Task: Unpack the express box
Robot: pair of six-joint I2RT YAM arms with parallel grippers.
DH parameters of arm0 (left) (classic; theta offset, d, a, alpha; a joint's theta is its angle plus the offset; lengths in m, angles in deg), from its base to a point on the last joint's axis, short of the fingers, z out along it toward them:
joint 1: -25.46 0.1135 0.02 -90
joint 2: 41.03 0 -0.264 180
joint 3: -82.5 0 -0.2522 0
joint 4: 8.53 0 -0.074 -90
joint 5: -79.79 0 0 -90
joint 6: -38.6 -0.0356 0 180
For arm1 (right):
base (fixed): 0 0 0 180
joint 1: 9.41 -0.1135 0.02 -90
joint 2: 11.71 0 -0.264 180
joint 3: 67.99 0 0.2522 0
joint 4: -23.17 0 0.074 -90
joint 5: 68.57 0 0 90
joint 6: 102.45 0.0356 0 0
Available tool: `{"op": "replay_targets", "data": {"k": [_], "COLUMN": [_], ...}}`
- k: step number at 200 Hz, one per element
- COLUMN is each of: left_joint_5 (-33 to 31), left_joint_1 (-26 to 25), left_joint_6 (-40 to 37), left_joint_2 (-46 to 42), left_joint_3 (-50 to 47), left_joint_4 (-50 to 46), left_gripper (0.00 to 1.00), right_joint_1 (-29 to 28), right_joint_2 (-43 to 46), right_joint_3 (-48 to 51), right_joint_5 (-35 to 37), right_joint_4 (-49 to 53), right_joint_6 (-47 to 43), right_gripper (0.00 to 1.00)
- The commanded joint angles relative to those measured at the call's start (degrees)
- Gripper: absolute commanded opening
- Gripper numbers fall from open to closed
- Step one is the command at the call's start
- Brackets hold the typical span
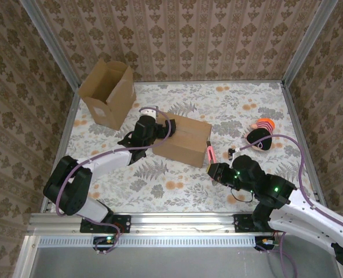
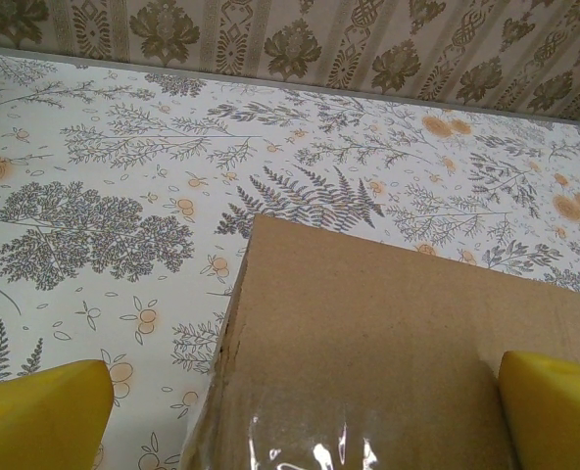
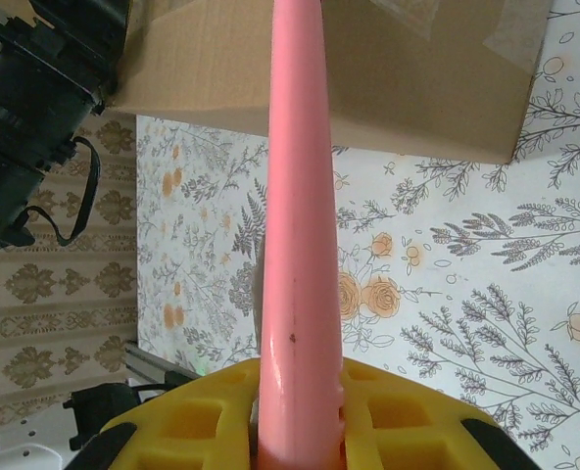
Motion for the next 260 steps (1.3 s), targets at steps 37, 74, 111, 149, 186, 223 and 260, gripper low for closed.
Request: {"op": "replay_targets", "data": {"k": [37, 74, 111, 149, 186, 223, 260], "left_joint_5": [0.41, 0.32, 0.31, 0.65, 2.22, 4.79, 6.07], "left_joint_1": [-0.55, -0.57, -0.51, -0.58, -0.48, 0.55, 1.53], "left_joint_6": [0.59, 0.68, 0.66, -0.32, -5.37, -11.70, -16.08], "left_joint_2": [6.12, 6.29, 6.33, 5.60, 2.07, 0.53, 1.97], "left_joint_3": [-4.16, -4.21, -4.32, -3.50, 2.50, 15.90, 28.63], "left_joint_4": [-12.94, -12.84, -12.80, -13.38, -18.09, -26.95, -33.35], "left_gripper": [1.00, 1.00, 1.00, 1.00, 1.00, 1.00, 1.00], "right_joint_1": [-5.55, -8.27, -10.61, -11.39, -11.35, -11.35, -11.35], "right_joint_2": [1.07, 1.63, 1.67, 4.12, 6.50, 3.10, -4.86], "right_joint_3": [0.11, 0.25, 0.39, -2.09, -7.74, -10.61, -11.85], "right_joint_5": [-2.72, -0.35, 1.71, 6.87, 14.07, 18.55, 22.60], "right_joint_4": [2.76, 2.72, 2.62, 10.81, 23.27, 28.34, 29.55], "right_joint_6": [1.48, 2.82, 3.60, 2.75, -0.76, -3.71, -4.99], "right_gripper": [0.00, 0.00, 0.00, 0.00, 0.00, 0.00, 0.00]}}
